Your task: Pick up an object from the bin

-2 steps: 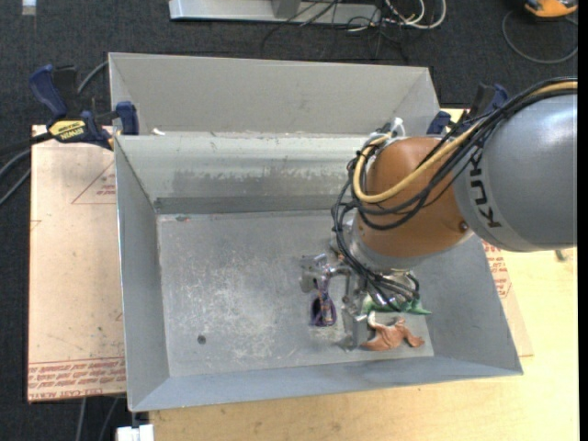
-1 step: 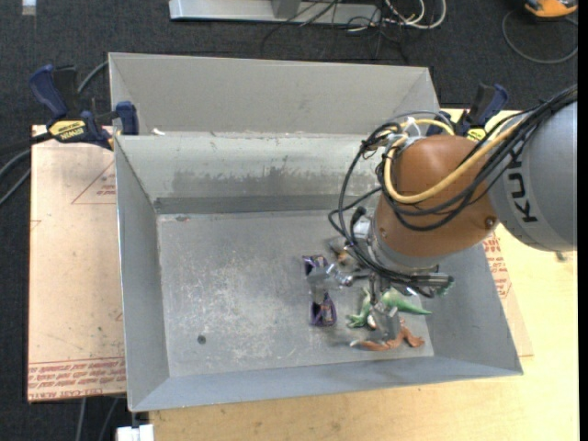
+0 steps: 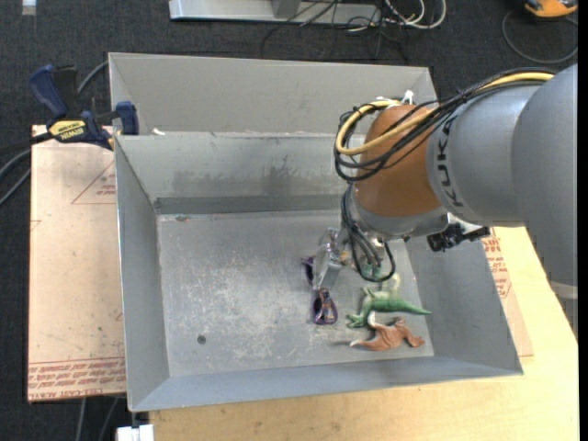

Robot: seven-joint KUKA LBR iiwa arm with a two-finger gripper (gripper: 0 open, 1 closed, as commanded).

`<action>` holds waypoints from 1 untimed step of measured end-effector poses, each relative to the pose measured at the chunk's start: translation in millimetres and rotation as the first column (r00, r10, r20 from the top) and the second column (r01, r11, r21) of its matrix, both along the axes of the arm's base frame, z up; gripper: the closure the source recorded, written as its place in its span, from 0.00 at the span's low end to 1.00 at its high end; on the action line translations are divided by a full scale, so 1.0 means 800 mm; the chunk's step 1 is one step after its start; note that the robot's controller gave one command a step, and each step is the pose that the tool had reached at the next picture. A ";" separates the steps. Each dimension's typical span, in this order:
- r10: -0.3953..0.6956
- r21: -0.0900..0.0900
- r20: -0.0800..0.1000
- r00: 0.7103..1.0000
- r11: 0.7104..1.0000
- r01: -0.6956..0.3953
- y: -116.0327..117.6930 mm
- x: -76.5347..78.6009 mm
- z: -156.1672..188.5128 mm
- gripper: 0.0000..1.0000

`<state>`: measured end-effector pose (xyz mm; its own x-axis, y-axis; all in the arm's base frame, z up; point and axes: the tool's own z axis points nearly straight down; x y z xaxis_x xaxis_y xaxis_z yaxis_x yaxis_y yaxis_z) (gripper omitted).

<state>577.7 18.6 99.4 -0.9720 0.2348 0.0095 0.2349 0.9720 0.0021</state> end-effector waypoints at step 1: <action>0.001 0.000 0.000 1.000 1.000 -0.001 0.000 0.002 -0.002 0.00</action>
Offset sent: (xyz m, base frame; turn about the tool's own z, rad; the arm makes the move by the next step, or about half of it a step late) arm 0.0000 0.0000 0.0000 0.0000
